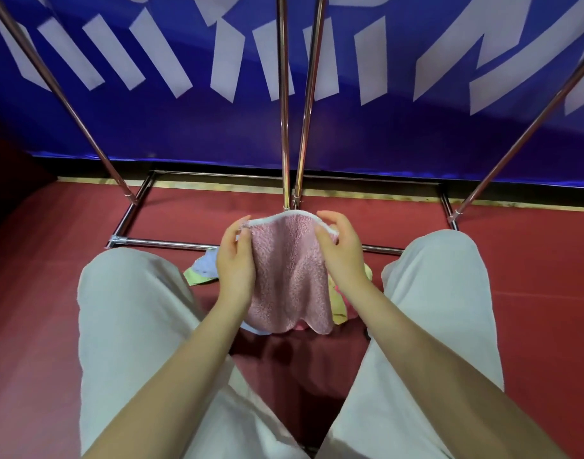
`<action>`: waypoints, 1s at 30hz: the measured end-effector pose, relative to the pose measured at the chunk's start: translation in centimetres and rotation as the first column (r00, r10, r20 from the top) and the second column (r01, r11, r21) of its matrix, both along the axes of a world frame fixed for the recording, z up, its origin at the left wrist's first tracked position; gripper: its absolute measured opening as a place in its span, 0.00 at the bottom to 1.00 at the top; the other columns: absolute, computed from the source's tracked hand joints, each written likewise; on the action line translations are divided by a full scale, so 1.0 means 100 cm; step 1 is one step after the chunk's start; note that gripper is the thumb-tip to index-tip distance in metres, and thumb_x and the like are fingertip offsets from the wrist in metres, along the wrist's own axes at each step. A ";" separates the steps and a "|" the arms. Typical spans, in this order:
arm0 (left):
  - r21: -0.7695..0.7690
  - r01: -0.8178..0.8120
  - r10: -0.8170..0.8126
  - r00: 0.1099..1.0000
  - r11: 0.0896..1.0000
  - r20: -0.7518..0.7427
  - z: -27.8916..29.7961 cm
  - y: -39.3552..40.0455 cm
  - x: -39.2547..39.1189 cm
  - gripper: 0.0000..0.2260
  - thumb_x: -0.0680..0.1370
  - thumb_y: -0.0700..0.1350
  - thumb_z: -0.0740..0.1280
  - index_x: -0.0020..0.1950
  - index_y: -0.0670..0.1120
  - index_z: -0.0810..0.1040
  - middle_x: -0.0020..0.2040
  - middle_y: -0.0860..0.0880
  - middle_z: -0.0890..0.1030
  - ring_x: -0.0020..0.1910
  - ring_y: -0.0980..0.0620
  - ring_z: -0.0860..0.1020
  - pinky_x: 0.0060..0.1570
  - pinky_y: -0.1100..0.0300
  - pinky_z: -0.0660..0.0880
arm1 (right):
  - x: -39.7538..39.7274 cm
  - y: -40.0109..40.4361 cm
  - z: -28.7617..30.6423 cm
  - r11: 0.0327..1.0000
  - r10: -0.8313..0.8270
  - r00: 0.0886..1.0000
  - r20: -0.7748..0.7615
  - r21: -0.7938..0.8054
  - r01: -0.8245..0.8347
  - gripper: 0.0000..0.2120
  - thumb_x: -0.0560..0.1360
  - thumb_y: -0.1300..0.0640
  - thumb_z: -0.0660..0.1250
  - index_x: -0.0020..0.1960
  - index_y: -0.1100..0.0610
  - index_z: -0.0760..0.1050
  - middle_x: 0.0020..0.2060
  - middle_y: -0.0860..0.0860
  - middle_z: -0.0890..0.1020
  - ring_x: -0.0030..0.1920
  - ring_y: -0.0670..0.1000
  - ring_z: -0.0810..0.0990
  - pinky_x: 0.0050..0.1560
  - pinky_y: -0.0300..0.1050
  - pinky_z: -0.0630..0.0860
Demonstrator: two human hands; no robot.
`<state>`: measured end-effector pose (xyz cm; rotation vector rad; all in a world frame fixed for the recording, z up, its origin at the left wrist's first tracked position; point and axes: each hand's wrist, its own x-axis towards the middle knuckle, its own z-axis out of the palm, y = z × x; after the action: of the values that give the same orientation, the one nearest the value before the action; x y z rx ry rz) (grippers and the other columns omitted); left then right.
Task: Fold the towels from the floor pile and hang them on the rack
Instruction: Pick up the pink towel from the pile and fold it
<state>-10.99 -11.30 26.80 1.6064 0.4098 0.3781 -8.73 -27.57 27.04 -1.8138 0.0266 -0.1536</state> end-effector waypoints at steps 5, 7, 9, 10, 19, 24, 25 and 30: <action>-0.039 0.102 -0.102 0.995 0.994 0.015 0.002 -0.021 -0.009 0.11 0.83 0.41 0.57 0.62 0.48 0.76 0.57 0.57 0.78 0.58 0.62 0.74 0.56 0.76 0.67 | -0.007 0.021 0.004 0.997 0.075 0.996 0.057 0.009 -0.076 0.06 0.77 0.61 0.64 0.51 0.52 0.76 0.50 0.48 0.80 0.44 0.42 0.75 0.45 0.34 0.69; -0.068 0.109 -0.107 0.994 0.992 0.025 0.005 -0.028 -0.011 0.11 0.83 0.41 0.56 0.61 0.50 0.75 0.56 0.59 0.78 0.56 0.65 0.75 0.56 0.75 0.68 | -0.008 0.027 0.006 0.996 0.083 0.995 0.051 0.031 -0.084 0.05 0.77 0.62 0.64 0.50 0.54 0.76 0.48 0.48 0.80 0.40 0.41 0.74 0.41 0.31 0.68; -0.112 0.124 -0.121 0.992 0.986 0.039 0.007 -0.035 -0.014 0.11 0.83 0.41 0.56 0.61 0.51 0.75 0.57 0.56 0.79 0.56 0.63 0.76 0.56 0.72 0.70 | -0.008 0.031 0.007 0.994 0.090 0.995 0.046 0.053 -0.092 0.03 0.77 0.61 0.65 0.50 0.55 0.76 0.48 0.47 0.79 0.41 0.39 0.75 0.42 0.30 0.68; -0.133 0.125 -0.120 0.992 0.983 0.041 0.007 -0.037 -0.014 0.11 0.83 0.40 0.56 0.61 0.51 0.75 0.58 0.53 0.80 0.57 0.61 0.77 0.57 0.69 0.71 | -0.008 0.033 0.008 0.993 0.094 0.994 0.046 0.068 -0.097 0.03 0.77 0.61 0.65 0.50 0.56 0.76 0.48 0.46 0.79 0.43 0.38 0.75 0.44 0.30 0.69; -0.223 0.061 -0.073 0.996 0.973 -0.044 0.002 -0.030 -0.001 0.13 0.84 0.43 0.55 0.62 0.51 0.77 0.60 0.48 0.80 0.61 0.51 0.77 0.65 0.52 0.72 | 0.002 0.038 0.013 0.910 0.311 0.948 -0.076 0.311 -0.273 0.14 0.75 0.61 0.54 0.55 0.57 0.75 0.41 0.53 0.78 0.37 0.50 0.78 0.42 0.43 0.77; -0.280 0.098 -0.116 0.992 0.955 -0.049 0.004 -0.029 0.003 0.13 0.83 0.42 0.56 0.58 0.49 0.79 0.57 0.44 0.82 0.59 0.46 0.79 0.63 0.52 0.74 | 0.006 0.032 0.013 0.963 0.269 0.961 -0.068 0.027 -0.268 0.10 0.78 0.66 0.60 0.55 0.59 0.77 0.34 0.48 0.77 0.35 0.44 0.80 0.41 0.37 0.76; -0.290 0.105 -0.125 0.991 0.951 -0.052 0.004 -0.030 0.004 0.12 0.83 0.41 0.56 0.56 0.49 0.79 0.57 0.43 0.82 0.58 0.46 0.79 0.61 0.53 0.75 | 0.006 0.030 0.012 0.967 0.253 0.967 -0.028 -0.031 -0.254 0.08 0.78 0.65 0.62 0.53 0.59 0.78 0.34 0.47 0.77 0.36 0.43 0.78 0.41 0.37 0.76; -0.227 0.098 -0.114 0.992 0.969 -0.059 0.003 -0.033 0.005 0.12 0.82 0.43 0.56 0.57 0.51 0.79 0.57 0.46 0.82 0.60 0.48 0.78 0.65 0.48 0.72 | 0.013 0.020 0.006 0.925 0.164 0.924 0.347 -0.380 -0.021 0.02 0.72 0.59 0.70 0.42 0.57 0.81 0.44 0.47 0.76 0.50 0.44 0.69 0.54 0.36 0.67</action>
<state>-10.52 -14.63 27.12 1.4177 0.4039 0.1861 -7.47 -25.56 27.66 -2.1296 -0.3850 -0.4601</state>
